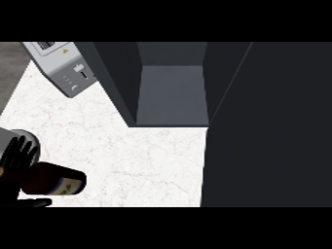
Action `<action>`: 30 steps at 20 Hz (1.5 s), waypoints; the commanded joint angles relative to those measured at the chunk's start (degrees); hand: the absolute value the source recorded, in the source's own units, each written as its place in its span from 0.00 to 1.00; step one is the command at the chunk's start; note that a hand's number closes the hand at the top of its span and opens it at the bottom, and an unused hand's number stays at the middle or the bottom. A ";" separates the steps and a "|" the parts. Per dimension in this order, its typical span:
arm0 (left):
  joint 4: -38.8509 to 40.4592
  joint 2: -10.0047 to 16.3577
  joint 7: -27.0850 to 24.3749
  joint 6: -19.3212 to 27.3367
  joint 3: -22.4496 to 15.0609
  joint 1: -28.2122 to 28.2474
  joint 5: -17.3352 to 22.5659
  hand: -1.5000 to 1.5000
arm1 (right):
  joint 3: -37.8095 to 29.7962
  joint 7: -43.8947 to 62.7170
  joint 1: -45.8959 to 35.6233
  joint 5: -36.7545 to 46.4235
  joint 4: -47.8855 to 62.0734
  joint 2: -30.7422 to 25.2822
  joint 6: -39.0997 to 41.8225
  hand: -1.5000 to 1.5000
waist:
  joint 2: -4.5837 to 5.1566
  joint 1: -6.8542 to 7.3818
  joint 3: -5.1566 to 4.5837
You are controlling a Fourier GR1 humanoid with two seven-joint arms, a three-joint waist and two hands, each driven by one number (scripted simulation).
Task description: Pick up the wine, place it into the cabinet and close the cabinet
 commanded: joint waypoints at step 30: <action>39.95 3.58 -25.72 -7.35 -3.12 -11.42 -1.12 1.00 | -5.00 -1.29 -1.06 -2.91 2.26 -1.00 2.34 0.00 | 0.03 -0.06 0.00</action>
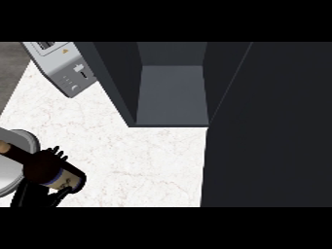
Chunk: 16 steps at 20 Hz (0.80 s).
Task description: Pick up the wine, place it into the cabinet and close the cabinet
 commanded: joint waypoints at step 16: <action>4.23 -5.50 -16.31 2.65 -8.07 3.08 -5.86 1.00 | -0.30 0.54 1.48 0.02 -1.41 -0.11 0.64 0.00 | 0.00 -0.05 -0.02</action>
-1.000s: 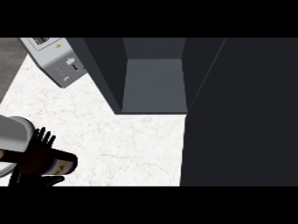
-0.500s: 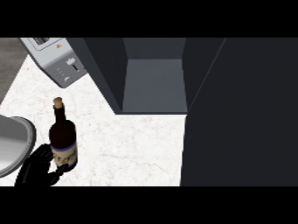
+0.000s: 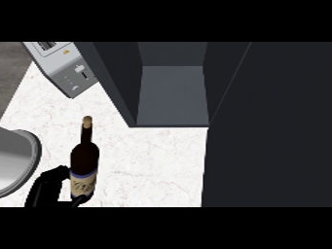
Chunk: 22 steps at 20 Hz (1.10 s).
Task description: Pick up the wine, place it into the cabinet and close the cabinet
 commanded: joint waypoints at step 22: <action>-36.25 -10.69 8.81 1.96 -14.44 14.31 7.83 1.00 | -0.60 0.55 -5.00 0.25 3.69 0.33 -1.49 0.00 | 0.10 0.65 -0.36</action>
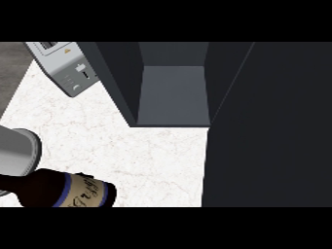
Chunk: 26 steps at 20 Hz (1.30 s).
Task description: Pick up the wine, place it into the cabinet and close the cabinet
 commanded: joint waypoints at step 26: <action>-30.28 -1.64 27.93 34.54 -19.97 -15.26 8.26 1.00 | -0.83 0.59 -1.13 -0.99 1.49 -0.75 0.30 0.00 | 0.13 -0.55 -0.11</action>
